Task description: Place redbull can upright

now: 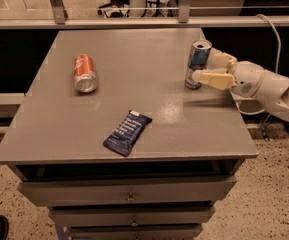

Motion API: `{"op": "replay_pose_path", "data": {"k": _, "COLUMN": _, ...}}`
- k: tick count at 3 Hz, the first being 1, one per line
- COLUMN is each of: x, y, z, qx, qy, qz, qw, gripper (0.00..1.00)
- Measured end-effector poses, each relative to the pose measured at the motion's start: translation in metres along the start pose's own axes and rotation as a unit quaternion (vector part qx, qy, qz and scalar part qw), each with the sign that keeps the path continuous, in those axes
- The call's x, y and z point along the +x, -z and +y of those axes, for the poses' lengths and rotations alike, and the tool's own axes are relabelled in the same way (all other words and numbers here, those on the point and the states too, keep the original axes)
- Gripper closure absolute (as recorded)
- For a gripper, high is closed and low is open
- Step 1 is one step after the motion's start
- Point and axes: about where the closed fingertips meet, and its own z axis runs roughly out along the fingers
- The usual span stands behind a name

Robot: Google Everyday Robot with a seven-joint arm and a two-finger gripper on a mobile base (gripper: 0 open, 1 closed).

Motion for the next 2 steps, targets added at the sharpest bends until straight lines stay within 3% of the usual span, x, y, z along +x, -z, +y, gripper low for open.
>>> {"op": "replay_pose_path", "data": {"k": 2, "x": -0.018, "y": 0.022, "z": 0.0, "qx": -0.011, "qy": 0.043, "qz": 0.067, "qw": 0.9968, "gripper": 0.0}}
